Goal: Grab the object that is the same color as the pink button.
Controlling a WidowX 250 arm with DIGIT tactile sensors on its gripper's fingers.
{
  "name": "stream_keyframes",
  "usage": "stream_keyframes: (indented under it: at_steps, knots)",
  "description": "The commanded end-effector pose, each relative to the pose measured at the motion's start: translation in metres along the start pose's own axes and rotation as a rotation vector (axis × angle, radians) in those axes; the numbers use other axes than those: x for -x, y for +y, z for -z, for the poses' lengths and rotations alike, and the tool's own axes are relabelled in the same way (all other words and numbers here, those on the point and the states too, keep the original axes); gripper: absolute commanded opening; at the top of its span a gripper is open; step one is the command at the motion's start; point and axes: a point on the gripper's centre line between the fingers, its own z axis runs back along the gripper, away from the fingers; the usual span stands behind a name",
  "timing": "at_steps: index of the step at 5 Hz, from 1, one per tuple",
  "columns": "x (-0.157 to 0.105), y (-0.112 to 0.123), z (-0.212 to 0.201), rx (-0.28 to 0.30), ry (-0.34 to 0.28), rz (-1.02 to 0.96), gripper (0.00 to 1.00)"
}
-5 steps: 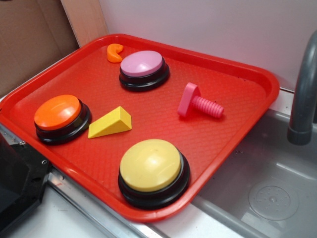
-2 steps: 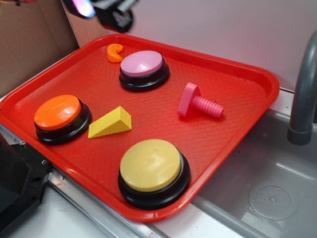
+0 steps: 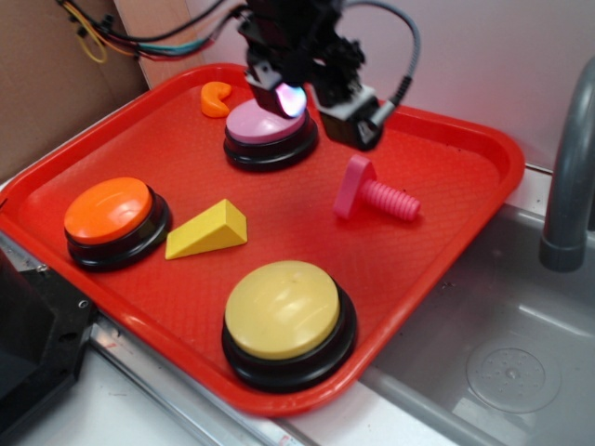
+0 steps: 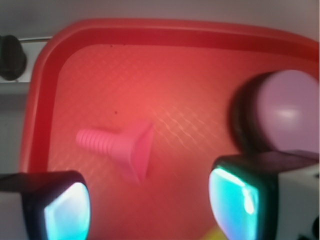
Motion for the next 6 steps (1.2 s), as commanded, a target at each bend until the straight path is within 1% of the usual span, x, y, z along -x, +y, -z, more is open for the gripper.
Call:
stream_keyframes:
  at_steps: [1, 2, 3, 4, 5, 6]
  knots:
    - [-0.011, -0.014, 0.038, 0.009, 0.026, 0.081, 1.00]
    - [-0.006, -0.017, 0.047, 0.011, 0.038, 0.105, 1.00]
    - [-0.006, -0.016, 0.052, 0.005, 0.023, 0.087, 0.66]
    - [-0.007, -0.014, 0.052, -0.002, 0.004, 0.055, 0.00]
    - [-0.007, -0.010, 0.046, -0.093, -0.030, 0.027, 0.00]
    - [-0.009, -0.004, 0.036, -0.112, -0.018, -0.006, 0.00]
